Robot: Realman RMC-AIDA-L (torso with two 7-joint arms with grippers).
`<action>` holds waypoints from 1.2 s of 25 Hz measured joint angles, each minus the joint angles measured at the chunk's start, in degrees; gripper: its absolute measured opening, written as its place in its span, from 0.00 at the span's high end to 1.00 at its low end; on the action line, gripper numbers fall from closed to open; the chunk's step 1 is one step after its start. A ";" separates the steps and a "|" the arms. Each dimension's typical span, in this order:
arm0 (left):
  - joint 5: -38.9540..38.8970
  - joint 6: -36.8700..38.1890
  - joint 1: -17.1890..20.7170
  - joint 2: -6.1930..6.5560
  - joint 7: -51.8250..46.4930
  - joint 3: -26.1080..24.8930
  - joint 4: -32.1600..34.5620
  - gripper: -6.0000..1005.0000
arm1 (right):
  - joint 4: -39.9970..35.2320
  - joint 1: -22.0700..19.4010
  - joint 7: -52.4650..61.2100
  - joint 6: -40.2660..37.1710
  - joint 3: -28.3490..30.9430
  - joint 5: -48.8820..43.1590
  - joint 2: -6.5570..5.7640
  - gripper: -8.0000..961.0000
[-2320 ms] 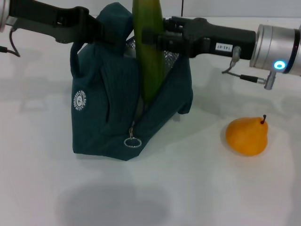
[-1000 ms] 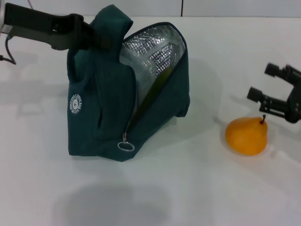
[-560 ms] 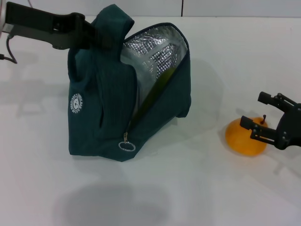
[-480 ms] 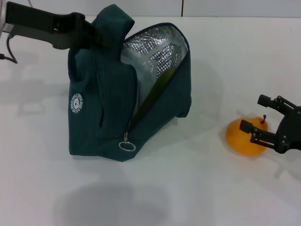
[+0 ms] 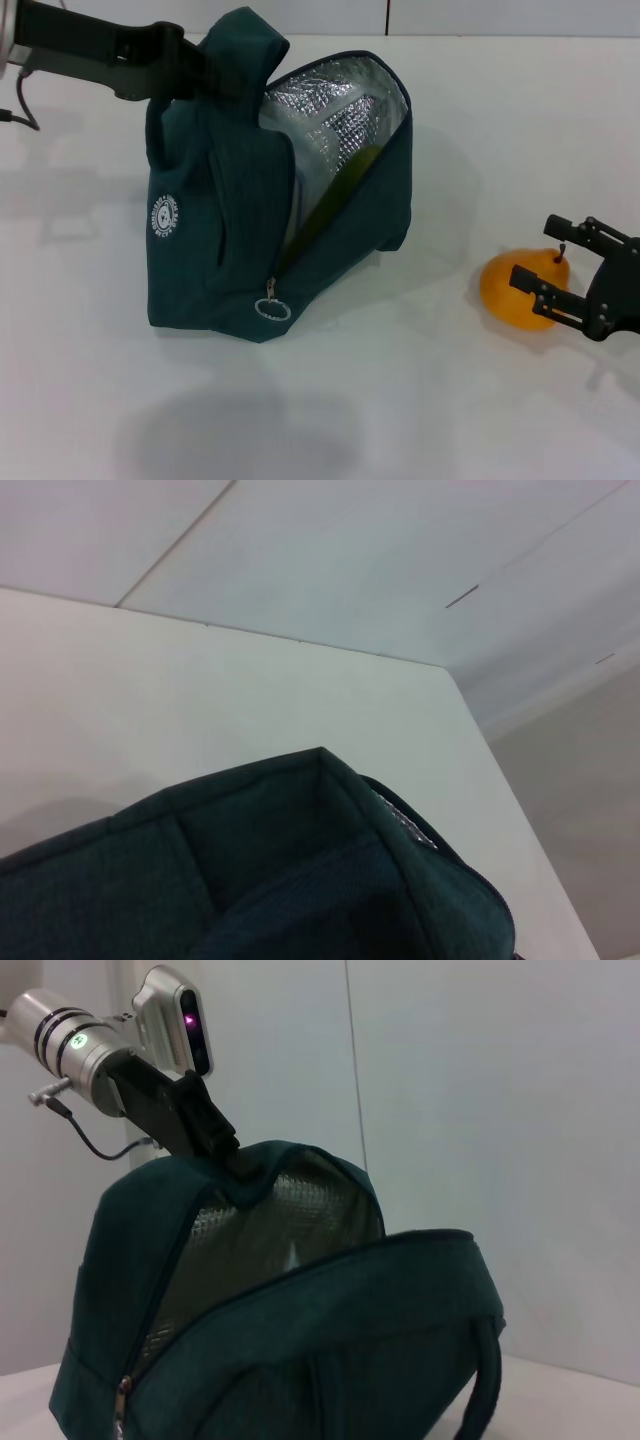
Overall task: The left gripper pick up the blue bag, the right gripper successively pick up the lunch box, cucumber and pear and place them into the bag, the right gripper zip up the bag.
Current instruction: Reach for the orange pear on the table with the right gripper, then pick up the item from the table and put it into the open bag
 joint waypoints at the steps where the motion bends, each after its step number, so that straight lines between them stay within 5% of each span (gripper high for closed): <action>1: 0.00 -0.01 0.00 0.00 0.00 0.00 0.00 0.95 | 0.01 -0.09 -0.07 -0.32 0.00 0.03 -0.01 0.09; 9: 0.00 0.04 0.07 0.00 0.00 0.00 0.00 0.95 | 0.62 -0.31 -0.16 -1.01 0.38 0.24 -0.04 0.46; 30: 0.01 0.36 0.30 0.01 0.00 0.00 0.00 0.95 | 0.92 -0.88 0.28 -1.97 1.32 4.55 -0.04 0.96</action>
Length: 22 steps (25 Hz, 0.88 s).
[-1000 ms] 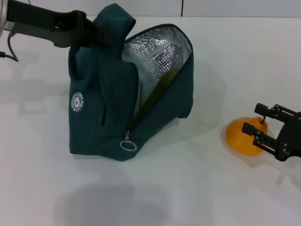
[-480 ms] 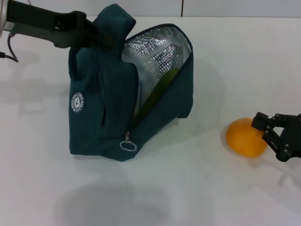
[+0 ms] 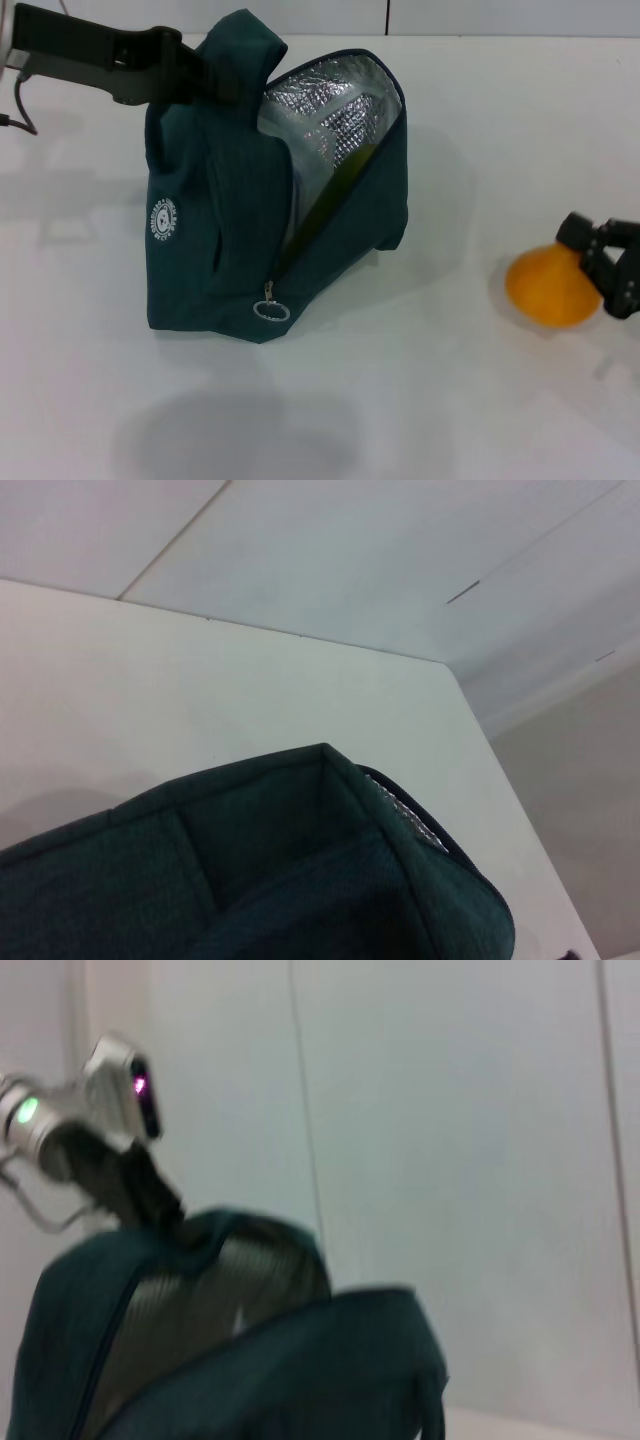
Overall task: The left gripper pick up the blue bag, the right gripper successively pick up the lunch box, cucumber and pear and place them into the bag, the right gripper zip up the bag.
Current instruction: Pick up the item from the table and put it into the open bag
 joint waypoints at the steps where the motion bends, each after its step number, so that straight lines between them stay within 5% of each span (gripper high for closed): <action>1: 0.00 0.00 0.00 -0.01 0.00 0.00 0.00 0.95 | -0.08 0.01 0.86 -0.76 0.00 0.98 -0.03 0.97; 7: 0.00 0.05 -0.13 0.00 -0.09 0.00 0.00 0.95 | -1.53 4.10 11.79 -4.89 1.45 3.23 -0.31 0.96; 16: -1.11 0.29 -0.44 -0.01 -0.37 0.44 -0.26 0.95 | -1.10 20.04 22.59 -5.99 2.98 3.24 0.64 0.93; 22: -1.11 0.26 -1.26 -0.06 -0.06 0.44 -1.49 0.95 | -0.73 27.23 24.56 -0.79 -5.01 6.04 1.07 0.92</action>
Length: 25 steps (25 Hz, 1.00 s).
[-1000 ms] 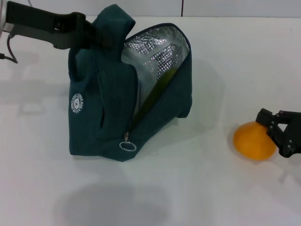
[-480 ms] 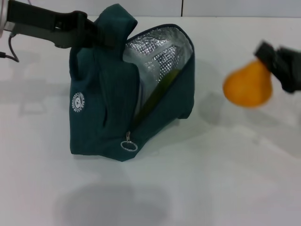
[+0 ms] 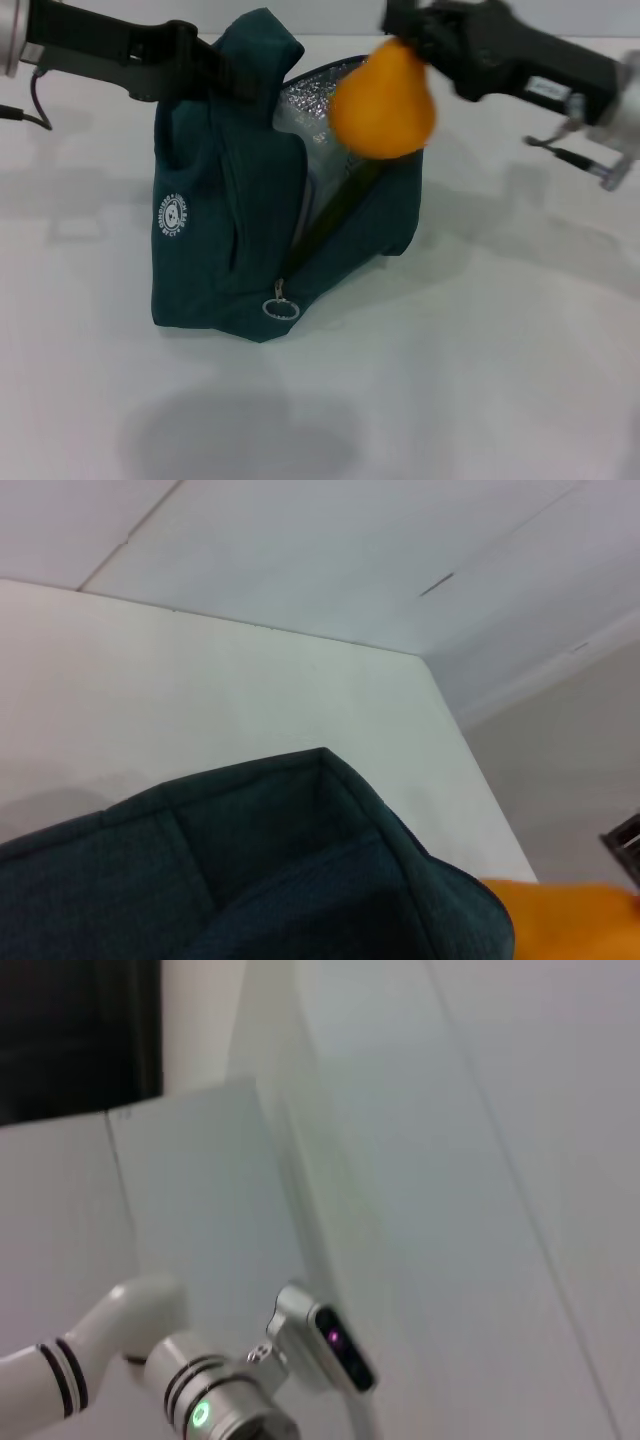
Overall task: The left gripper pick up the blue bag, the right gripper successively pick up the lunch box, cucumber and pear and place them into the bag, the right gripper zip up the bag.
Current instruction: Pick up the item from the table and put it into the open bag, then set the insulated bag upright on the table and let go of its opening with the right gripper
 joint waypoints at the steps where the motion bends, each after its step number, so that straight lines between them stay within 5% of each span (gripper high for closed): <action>1: 0.00 0.00 0.00 -0.01 0.03 0.00 -0.01 0.95 | 0.00 0.85 0.08 1.43 -2.85 1.72 0.00 0.92; 12: -0.04 -0.11 -0.01 -0.03 0.53 0.00 -0.01 0.95 | -2.43 3.13 0.19 13.30 -25.80 15.20 -0.01 0.89; 25: -0.04 -0.18 -0.01 -0.02 0.59 0.00 0.00 0.95 | -4.53 -0.21 0.30 14.64 -28.02 19.34 -0.01 0.86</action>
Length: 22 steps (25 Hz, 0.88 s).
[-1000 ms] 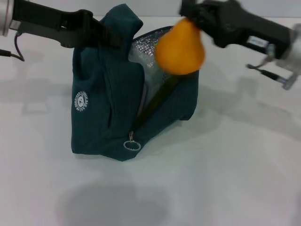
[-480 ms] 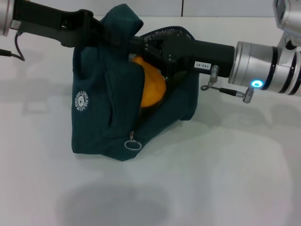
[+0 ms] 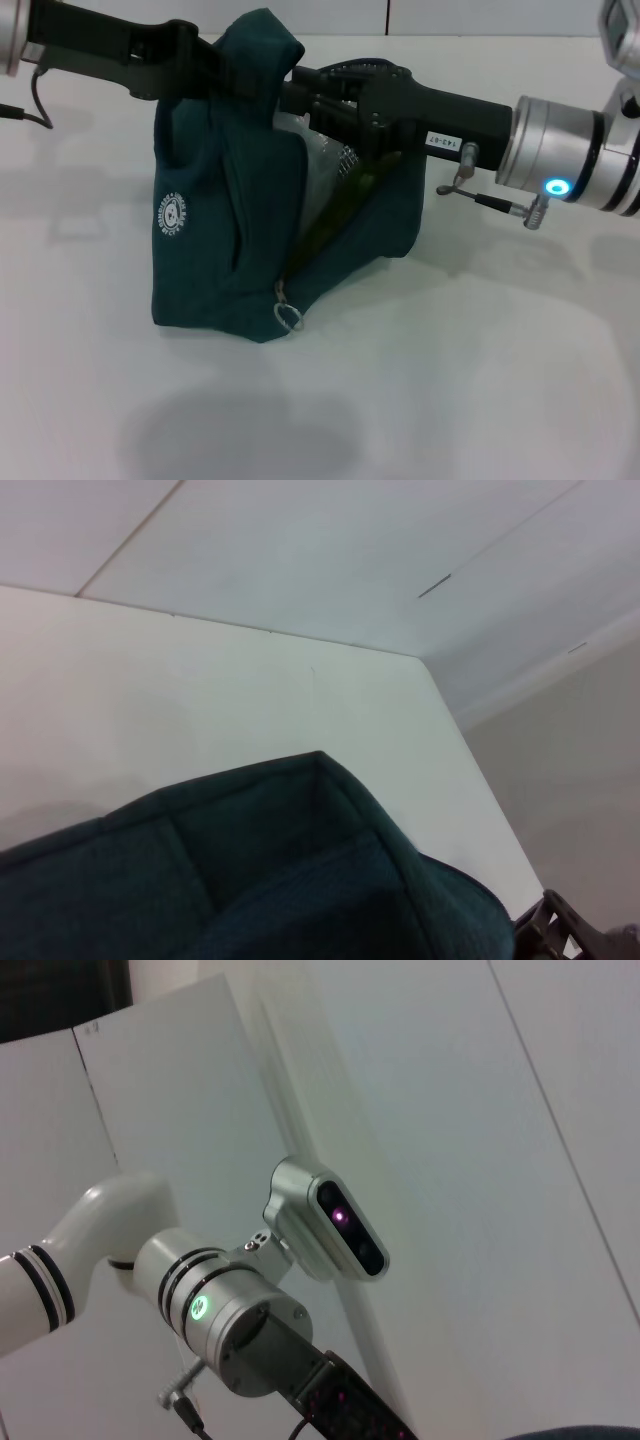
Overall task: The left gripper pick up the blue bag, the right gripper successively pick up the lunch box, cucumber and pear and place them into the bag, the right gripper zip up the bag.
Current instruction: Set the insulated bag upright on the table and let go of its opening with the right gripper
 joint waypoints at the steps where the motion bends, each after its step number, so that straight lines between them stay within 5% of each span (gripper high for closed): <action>1: 0.00 0.00 0.00 0.01 0.00 0.00 0.00 0.95 | -0.28 -0.36 0.00 -0.04 0.00 0.06 0.00 0.86; 5: -0.01 0.03 0.22 0.06 0.00 -0.03 0.01 0.95 | -1.02 -2.68 0.02 -0.58 0.51 2.17 -0.10 0.77; 14: -0.05 0.14 0.61 0.10 0.11 -0.26 0.09 0.95 | 0.95 -16.35 9.05 -2.73 8.00 8.98 -0.95 0.45; 19: -0.07 0.24 0.39 0.07 0.13 -0.04 0.06 0.95 | 9.86 -15.62 22.33 -2.75 6.52 8.62 -0.78 0.27; 22: -0.08 0.26 0.21 0.02 0.14 0.00 0.04 0.95 | 13.34 -13.76 28.26 -2.71 4.04 8.47 -0.54 0.27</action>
